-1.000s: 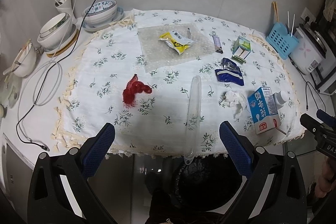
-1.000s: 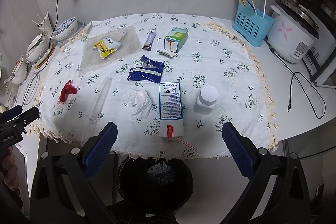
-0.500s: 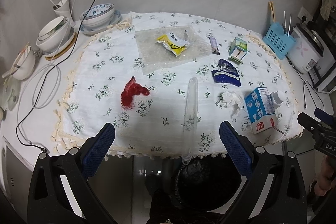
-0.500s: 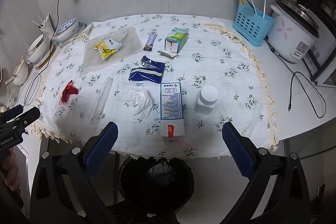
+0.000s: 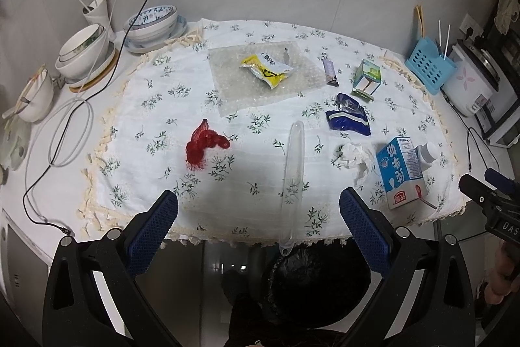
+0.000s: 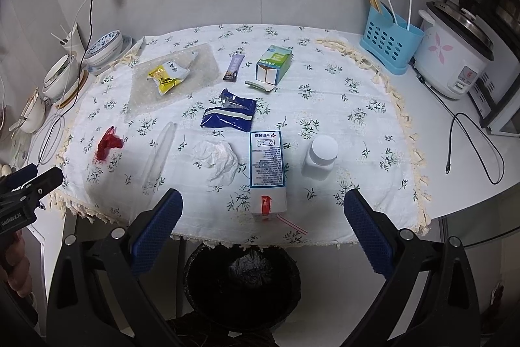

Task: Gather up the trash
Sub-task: 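Grasp the red mesh bag with the left gripper while the right gripper grasps the blue-white milk carton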

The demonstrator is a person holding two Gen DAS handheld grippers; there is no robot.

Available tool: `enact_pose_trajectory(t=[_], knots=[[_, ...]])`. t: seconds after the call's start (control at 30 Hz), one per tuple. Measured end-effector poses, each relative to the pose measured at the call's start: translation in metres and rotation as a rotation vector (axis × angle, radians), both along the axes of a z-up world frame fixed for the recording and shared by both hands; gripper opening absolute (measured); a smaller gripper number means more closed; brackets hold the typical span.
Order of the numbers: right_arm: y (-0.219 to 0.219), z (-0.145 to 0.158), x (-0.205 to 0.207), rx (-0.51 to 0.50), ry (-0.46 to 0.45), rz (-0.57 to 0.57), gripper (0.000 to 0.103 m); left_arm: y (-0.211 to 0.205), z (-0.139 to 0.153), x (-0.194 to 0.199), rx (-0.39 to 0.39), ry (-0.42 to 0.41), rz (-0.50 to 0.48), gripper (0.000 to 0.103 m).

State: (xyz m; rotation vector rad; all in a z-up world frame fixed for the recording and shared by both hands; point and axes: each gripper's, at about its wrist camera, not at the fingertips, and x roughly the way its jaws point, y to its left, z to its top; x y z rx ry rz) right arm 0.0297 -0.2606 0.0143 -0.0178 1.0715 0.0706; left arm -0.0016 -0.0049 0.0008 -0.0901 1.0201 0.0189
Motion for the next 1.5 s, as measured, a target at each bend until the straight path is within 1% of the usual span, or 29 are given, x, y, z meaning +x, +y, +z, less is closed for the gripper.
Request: enact_pose_trajectory(t=[0.5,0.6,0.73,0.87,1.03,1.1,1.17,1.23,1.3,1.43,1.5], knots=[[0.002,-0.004,0.003,-0.003,0.008,-0.002,0.096,0.007,-0.004,0.005,-0.008,0.018,0.011,0.097],[0.004,-0.008,0.009,-0.005,0.014,-0.001,0.096,0.009,-0.005,0.008,-0.005,0.019,0.012,0.097],[0.009,-0.02,0.022,-0.007,0.032,0.001,0.096,0.02,-0.013,0.02,-0.015,0.037,0.026,0.097],[0.014,-0.041,0.039,-0.011,0.068,0.004,0.096,0.039,-0.031,0.042,-0.053,0.063,0.035,0.097],[0.016,-0.069,0.059,-0.021,0.127,-0.014,0.095,0.059,-0.06,0.072,-0.016,0.102,0.042,0.097],[0.018,-0.08,0.067,-0.027,0.154,-0.019,0.092,0.068,-0.075,0.085,-0.011,0.13,0.046,0.095],[0.019,-0.09,0.074,-0.037,0.173,-0.029,0.091,0.075,-0.09,0.097,-0.01,0.155,0.044,0.094],[0.02,-0.099,0.082,-0.048,0.194,-0.036,0.09,0.078,-0.105,0.109,-0.001,0.178,0.025,0.093],[0.019,-0.107,0.088,-0.056,0.22,-0.044,0.086,0.082,-0.119,0.119,0.011,0.198,0.004,0.09],[0.017,-0.121,0.098,-0.062,0.265,-0.066,0.082,0.09,-0.139,0.134,-0.002,0.235,-0.006,0.084],[0.018,-0.126,0.101,-0.063,0.283,-0.074,0.077,0.092,-0.144,0.138,-0.01,0.245,-0.009,0.081]])
